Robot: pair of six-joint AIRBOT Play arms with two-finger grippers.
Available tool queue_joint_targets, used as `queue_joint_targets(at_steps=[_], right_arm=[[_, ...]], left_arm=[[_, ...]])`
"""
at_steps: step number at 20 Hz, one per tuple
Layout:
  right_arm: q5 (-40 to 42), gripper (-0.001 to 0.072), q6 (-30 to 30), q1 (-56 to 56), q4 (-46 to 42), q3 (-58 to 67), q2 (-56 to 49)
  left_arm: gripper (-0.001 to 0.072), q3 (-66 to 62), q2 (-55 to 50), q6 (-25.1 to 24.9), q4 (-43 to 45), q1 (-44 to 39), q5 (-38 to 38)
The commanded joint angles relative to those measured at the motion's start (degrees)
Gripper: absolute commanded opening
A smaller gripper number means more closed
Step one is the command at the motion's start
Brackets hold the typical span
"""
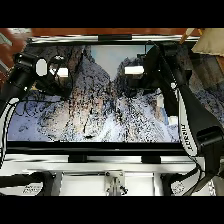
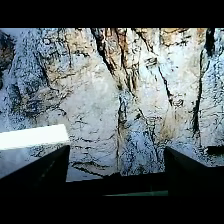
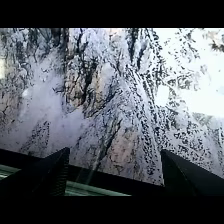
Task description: Fold the shirts.
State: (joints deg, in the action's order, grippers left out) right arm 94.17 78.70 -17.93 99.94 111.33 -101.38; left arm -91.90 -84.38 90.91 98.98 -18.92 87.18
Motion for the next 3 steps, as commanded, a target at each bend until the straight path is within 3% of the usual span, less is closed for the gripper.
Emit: queue_joint_targets(at_steps=[1, 3], right_arm=[[0.2, 0.0698, 0.0, -0.1, 0.1, 0.0, -0.1], [0.2, 0.0698, 0.0, -0.1, 0.1, 0.0, -0.1]], left_arm=[[0.0700, 0.0, 0.0, 0.0, 0.0, 0.0, 1.0], [0.0700, 0.0, 0.0, 0.1, 0.0, 0.0, 1.0]])
